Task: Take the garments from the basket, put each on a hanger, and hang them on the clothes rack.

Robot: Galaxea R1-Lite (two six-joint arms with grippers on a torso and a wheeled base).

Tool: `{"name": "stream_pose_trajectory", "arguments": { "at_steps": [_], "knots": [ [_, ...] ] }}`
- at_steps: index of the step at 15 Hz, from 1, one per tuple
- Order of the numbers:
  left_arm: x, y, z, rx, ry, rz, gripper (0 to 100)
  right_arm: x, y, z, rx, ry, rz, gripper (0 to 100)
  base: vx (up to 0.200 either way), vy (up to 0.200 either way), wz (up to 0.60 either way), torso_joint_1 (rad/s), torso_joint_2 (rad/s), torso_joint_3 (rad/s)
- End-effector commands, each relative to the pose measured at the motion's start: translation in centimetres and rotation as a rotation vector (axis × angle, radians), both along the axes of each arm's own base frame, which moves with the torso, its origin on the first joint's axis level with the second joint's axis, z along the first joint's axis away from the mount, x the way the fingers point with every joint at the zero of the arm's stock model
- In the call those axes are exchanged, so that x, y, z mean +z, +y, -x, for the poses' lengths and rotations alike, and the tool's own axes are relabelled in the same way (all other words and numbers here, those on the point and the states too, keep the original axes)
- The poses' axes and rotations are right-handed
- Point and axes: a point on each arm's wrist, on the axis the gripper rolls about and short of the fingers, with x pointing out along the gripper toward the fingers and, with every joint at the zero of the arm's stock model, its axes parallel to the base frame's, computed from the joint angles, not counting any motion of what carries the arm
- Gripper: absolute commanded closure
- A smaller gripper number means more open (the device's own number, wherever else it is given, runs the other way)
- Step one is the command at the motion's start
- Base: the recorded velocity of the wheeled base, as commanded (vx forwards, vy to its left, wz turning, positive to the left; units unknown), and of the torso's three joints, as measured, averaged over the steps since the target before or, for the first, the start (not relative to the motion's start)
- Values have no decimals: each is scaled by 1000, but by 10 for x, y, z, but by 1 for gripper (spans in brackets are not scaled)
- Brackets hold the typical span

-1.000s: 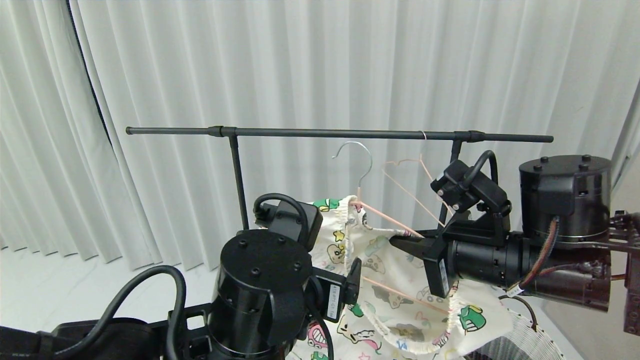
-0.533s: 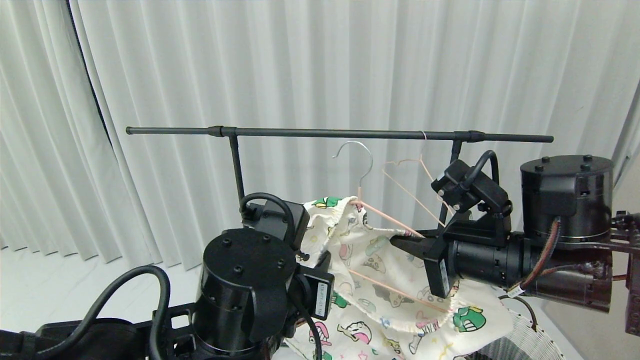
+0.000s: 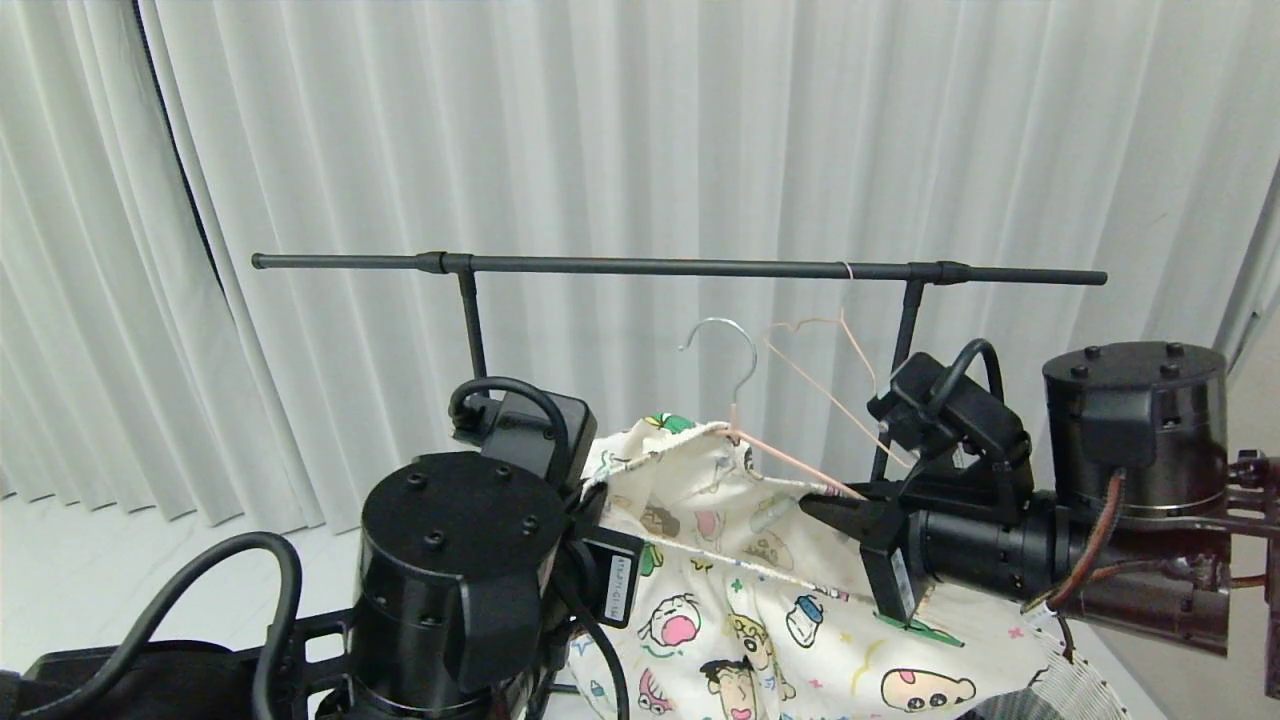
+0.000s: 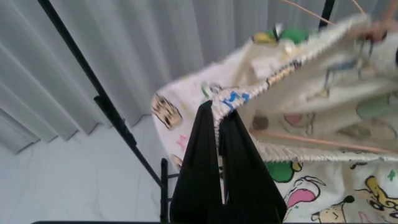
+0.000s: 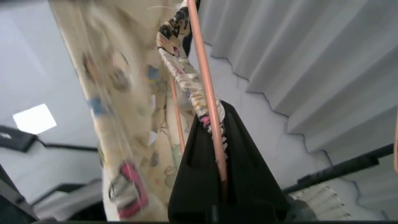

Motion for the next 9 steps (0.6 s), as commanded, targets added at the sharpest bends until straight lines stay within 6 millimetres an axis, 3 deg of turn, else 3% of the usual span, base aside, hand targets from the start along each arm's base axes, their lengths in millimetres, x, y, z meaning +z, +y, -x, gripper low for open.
{"name": "stream_pose_trajectory", "arguments": {
  "at_steps": [1, 4, 7, 9],
  "knots": [
    [11, 6, 4, -4, -29, 12, 100, -13, -10, 8, 13, -1, 62, 100, 0, 0, 0, 0, 0, 0],
    [11, 10, 3, -7, -40, -35, 100, -25, -19, 16, 40, -13, 133, 100, 0, 0, 0, 0, 0, 0],
    [-1, 28, 3, 16, -21, -134, 100, -33, -27, 23, 53, -11, 170, 100, 0, 0, 0, 0, 0, 0],
    [1, 36, -1, 41, -26, -139, 100, -38, -34, 29, 60, 0, 179, 100, 0, 0, 0, 0, 0, 0]
  ]
}}
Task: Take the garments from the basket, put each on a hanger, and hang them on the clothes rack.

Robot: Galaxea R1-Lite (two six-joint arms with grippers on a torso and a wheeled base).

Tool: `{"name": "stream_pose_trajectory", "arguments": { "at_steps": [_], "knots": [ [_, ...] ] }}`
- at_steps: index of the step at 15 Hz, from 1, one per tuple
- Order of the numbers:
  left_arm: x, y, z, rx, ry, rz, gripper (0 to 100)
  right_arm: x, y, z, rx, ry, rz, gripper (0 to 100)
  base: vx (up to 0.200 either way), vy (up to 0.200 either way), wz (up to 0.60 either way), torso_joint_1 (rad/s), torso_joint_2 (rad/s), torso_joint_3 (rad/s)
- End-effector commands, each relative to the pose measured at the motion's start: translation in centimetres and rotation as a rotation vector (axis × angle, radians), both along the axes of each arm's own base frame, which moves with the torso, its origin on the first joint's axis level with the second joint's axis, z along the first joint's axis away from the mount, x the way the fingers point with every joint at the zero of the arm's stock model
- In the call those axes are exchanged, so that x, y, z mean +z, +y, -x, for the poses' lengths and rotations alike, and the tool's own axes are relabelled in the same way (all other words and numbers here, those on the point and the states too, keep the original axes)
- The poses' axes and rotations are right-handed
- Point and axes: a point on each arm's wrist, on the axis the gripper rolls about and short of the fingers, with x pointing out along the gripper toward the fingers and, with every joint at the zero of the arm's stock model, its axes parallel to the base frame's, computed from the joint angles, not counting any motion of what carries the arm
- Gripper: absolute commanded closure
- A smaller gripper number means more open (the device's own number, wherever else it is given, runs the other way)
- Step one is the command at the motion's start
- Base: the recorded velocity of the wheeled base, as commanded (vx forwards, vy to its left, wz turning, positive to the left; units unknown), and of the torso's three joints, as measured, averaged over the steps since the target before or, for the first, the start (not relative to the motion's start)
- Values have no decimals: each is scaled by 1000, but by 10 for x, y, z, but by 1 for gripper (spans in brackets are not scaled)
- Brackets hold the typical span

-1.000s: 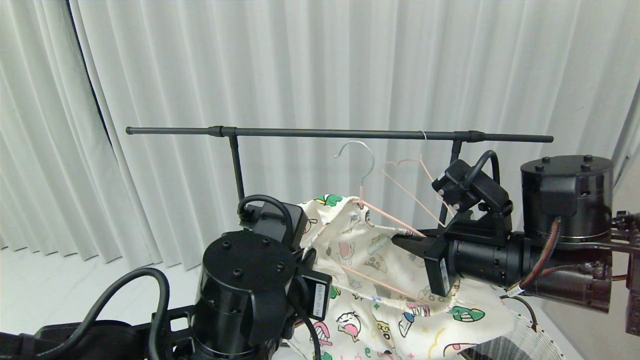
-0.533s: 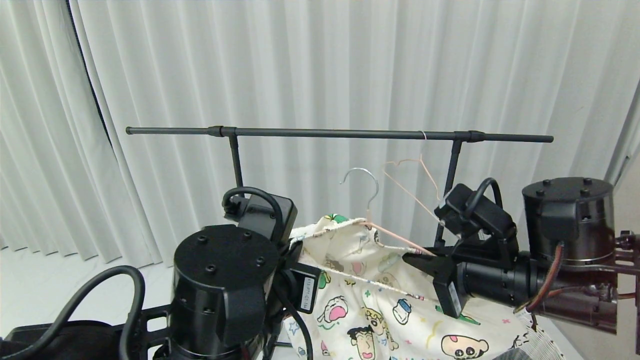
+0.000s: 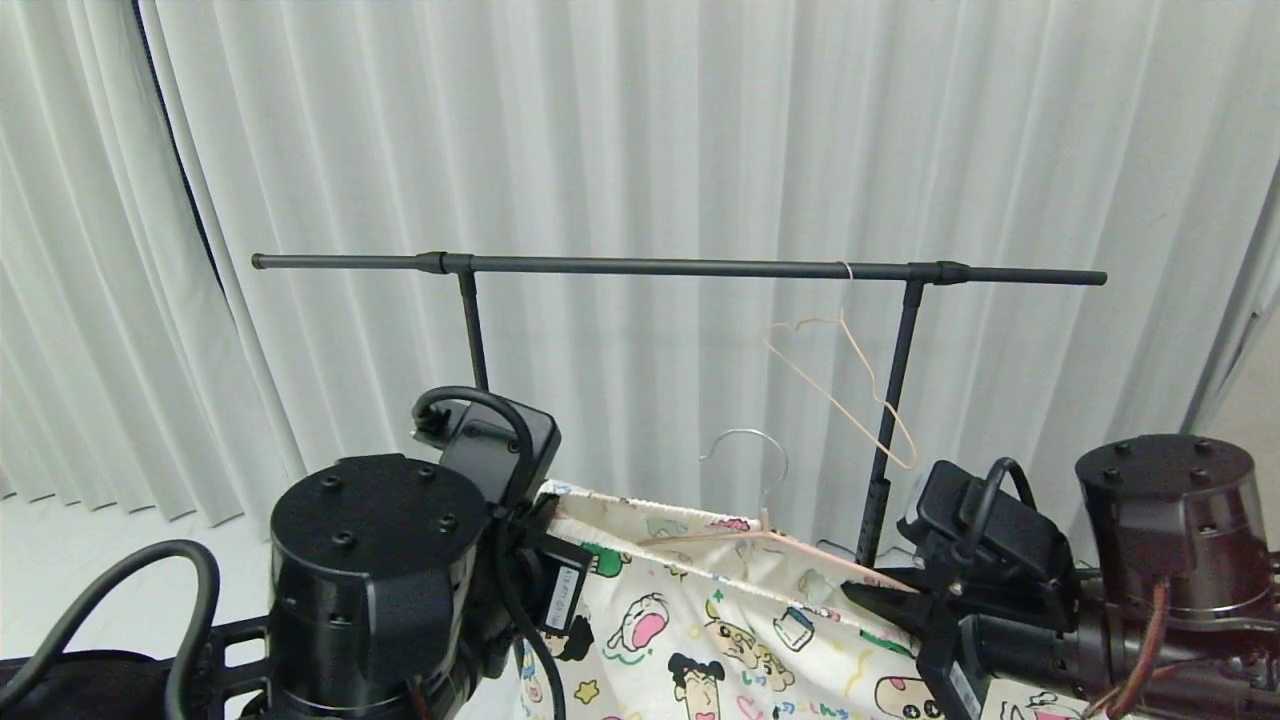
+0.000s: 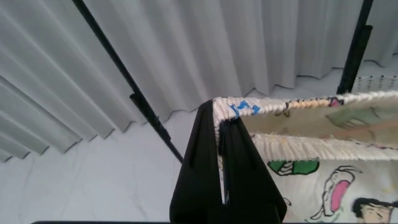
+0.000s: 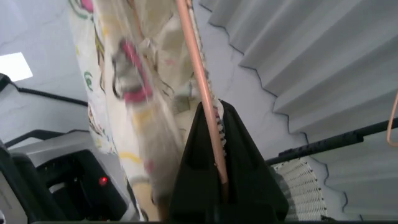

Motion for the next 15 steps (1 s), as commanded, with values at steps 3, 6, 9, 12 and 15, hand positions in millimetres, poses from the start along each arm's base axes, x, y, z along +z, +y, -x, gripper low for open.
{"name": "stream_pose_trajectory", "arguments": {
  "at_steps": [3, 6, 9, 12, 15],
  "knots": [
    [3, 7, -2, -3, -4, 13, 100, -5, -11, 11, 22, 9, 14, 100, 0, 0, 0, 0, 0, 0],
    [-1, 4, 3, -57, 14, -8, 100, -3, -10, 12, 48, 6, -7, 100, 0, 0, 0, 0, 0, 0],
    [-1, -6, 15, -153, 24, 7, 100, 3, -7, 9, 24, -4, -84, 100, 0, 0, 0, 0, 0, 0],
    [0, -7, 17, -173, 26, 16, 100, 5, -7, 8, 16, -15, -104, 100, 0, 0, 0, 0, 0, 0],
    [4, -9, 16, -190, 2, 48, 0, 8, -6, 7, 12, -19, -116, 100, 0, 0, 0, 0, 0, 0]
  ]
}}
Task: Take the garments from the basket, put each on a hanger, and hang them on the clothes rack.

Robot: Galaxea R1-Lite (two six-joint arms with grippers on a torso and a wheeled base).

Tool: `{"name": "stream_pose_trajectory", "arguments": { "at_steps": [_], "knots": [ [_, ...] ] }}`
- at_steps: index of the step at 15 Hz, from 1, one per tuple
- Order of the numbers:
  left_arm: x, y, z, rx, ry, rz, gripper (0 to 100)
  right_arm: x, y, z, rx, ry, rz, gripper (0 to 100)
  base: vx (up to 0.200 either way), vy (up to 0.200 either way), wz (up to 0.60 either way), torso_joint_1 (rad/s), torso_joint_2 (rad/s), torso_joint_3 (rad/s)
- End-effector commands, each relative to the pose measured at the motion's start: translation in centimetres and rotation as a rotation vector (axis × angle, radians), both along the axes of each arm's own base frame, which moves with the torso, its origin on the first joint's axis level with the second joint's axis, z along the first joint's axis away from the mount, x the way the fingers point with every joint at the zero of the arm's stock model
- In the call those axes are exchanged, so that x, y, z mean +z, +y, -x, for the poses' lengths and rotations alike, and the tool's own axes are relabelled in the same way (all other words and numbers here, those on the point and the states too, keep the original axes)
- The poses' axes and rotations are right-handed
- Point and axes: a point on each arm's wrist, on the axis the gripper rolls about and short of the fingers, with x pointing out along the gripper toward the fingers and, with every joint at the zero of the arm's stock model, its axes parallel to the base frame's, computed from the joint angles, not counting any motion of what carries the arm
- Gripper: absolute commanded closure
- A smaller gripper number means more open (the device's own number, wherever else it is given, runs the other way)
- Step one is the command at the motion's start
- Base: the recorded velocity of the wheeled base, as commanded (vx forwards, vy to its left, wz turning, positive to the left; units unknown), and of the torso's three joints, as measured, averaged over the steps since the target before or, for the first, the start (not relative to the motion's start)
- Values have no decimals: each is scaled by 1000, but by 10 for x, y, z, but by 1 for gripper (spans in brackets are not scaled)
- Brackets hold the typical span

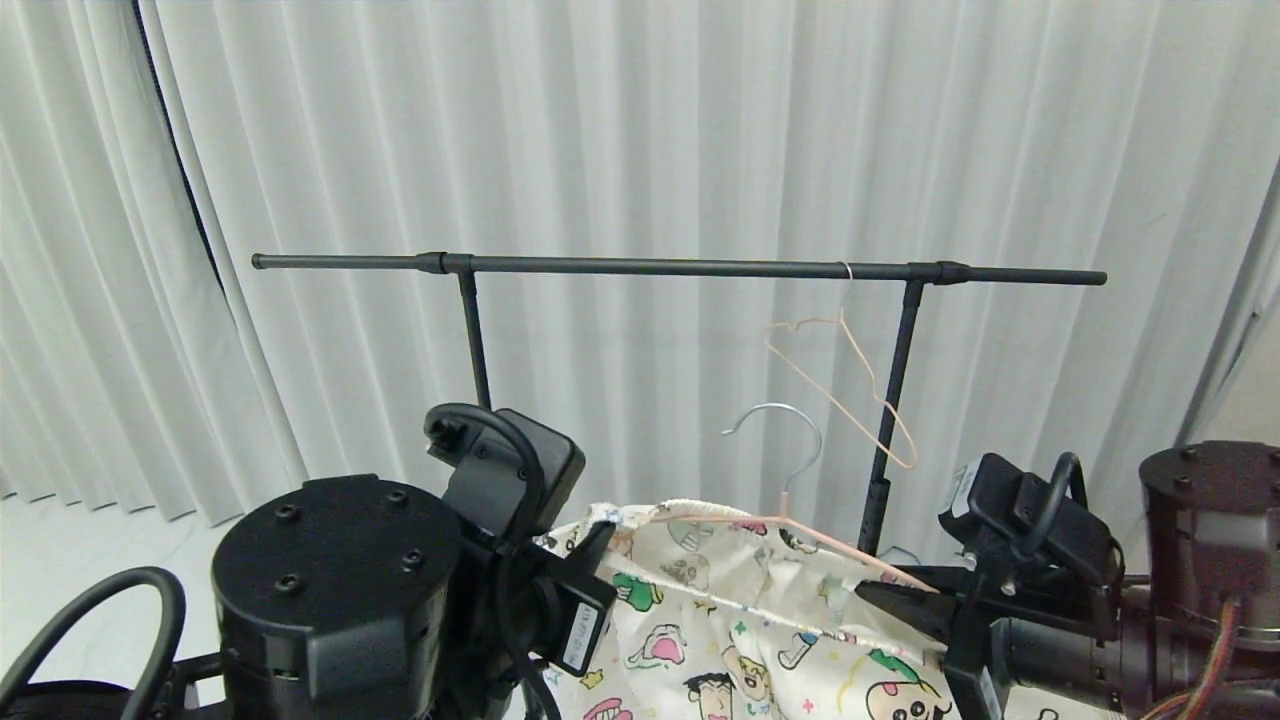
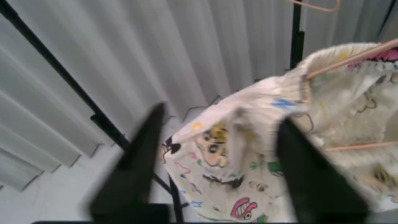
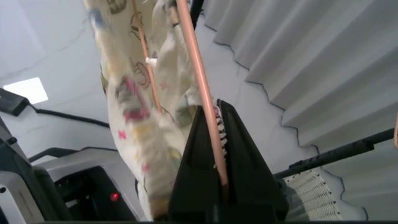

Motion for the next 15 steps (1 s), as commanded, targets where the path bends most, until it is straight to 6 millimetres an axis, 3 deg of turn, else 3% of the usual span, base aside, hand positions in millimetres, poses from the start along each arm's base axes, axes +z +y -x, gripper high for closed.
{"name": "stream_pose_trajectory", "arguments": {
  "at_steps": [1, 12, 15],
  "knots": [
    [1, 0, 0, -3, -6, 7, 0, 5, 2, -2, -6, -7, -19, 100, 0, 0, 0, 0, 0, 0],
    [-1, 0, 7, -6, -84, 37, 0, 18, -22, -48, -242, -3, -86, 100, 0, 0, 0, 0, 0, 0],
    [-4, 15, 12, 82, -106, 25, 0, 19, -20, -68, -367, -16, -76, 100, 0, 0, 0, 0, 0, 0]
  ]
}}
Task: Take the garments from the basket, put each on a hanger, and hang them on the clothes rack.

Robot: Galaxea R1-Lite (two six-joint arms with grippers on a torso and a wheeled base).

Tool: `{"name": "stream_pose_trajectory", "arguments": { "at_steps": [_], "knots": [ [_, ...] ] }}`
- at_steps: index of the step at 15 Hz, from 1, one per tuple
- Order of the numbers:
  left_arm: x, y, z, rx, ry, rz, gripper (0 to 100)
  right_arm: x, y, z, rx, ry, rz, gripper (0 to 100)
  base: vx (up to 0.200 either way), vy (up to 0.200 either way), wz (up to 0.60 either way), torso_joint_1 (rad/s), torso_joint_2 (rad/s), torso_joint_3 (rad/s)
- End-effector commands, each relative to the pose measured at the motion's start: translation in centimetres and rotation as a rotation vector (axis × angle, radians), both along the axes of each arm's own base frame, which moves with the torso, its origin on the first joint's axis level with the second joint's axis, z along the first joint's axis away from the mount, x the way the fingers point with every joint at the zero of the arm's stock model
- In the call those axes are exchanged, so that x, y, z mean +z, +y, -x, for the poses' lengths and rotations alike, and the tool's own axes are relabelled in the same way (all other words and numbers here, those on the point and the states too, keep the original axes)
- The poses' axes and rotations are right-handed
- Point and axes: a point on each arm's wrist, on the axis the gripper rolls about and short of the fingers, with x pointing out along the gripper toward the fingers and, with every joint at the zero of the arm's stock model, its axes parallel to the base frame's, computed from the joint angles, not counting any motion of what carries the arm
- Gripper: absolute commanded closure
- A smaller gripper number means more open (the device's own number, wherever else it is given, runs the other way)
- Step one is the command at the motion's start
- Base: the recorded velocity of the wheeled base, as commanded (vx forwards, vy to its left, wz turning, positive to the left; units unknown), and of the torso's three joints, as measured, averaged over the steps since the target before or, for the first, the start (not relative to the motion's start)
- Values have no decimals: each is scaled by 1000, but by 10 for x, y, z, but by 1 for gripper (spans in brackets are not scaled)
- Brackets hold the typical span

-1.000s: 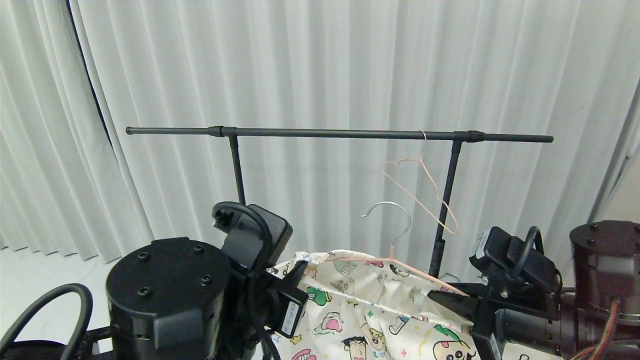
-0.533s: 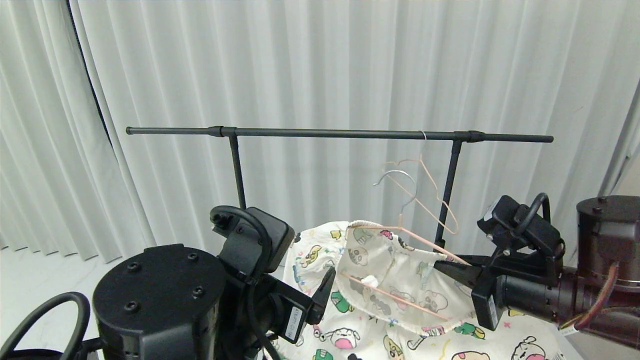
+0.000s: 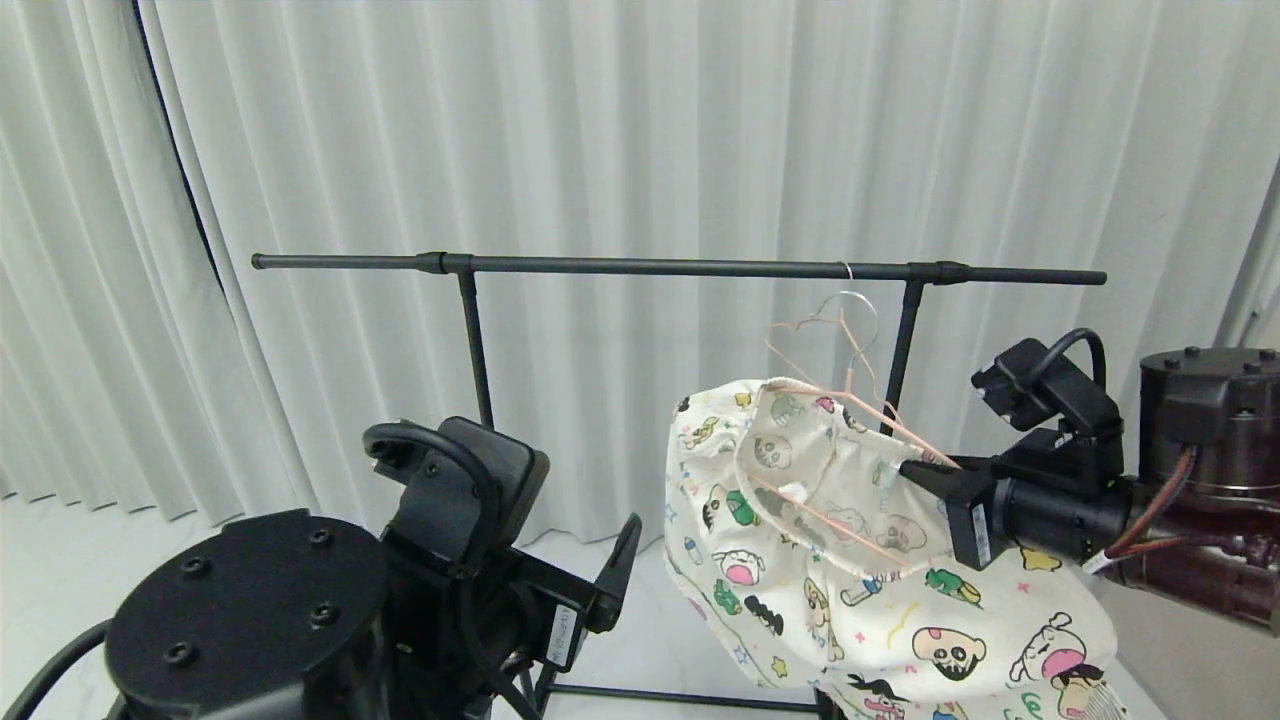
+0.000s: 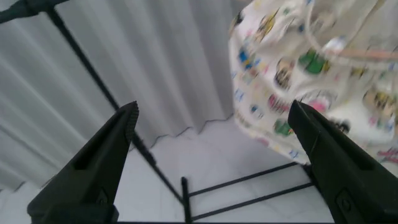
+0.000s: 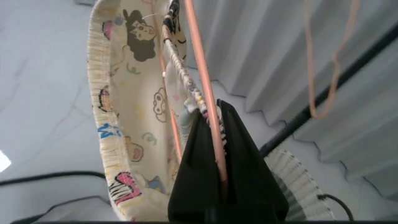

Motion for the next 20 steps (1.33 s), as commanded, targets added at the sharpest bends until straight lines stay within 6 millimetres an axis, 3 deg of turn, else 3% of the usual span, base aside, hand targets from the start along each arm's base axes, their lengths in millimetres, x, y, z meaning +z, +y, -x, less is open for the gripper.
{"name": "stream_pose_trajectory", "arguments": {
  "at_steps": [1, 4, 7, 9, 20],
  "knots": [
    [-4, 16, 8, 41, -3, -16, 0, -1, 3, -16, -42, 6, 1, 100, 0, 0, 0, 0, 0, 0],
    [1, 49, 30, 112, -72, -105, 0, 9, 14, -43, -143, 9, -82, 100, 0, 0, 0, 0, 0, 0],
    [6, 62, 32, 153, -97, -88, 0, 13, 23, -60, -164, -7, -103, 100, 0, 0, 0, 0, 0, 0],
    [8, 64, 29, 172, -99, -83, 0, 18, 28, -67, -165, -23, -114, 100, 0, 0, 0, 0, 0, 0],
    [8, 63, 29, 169, -100, -82, 0, 6, 34, -79, -193, -7, -82, 100, 200, 0, 0, 3, 3, 1]
  ]
}}
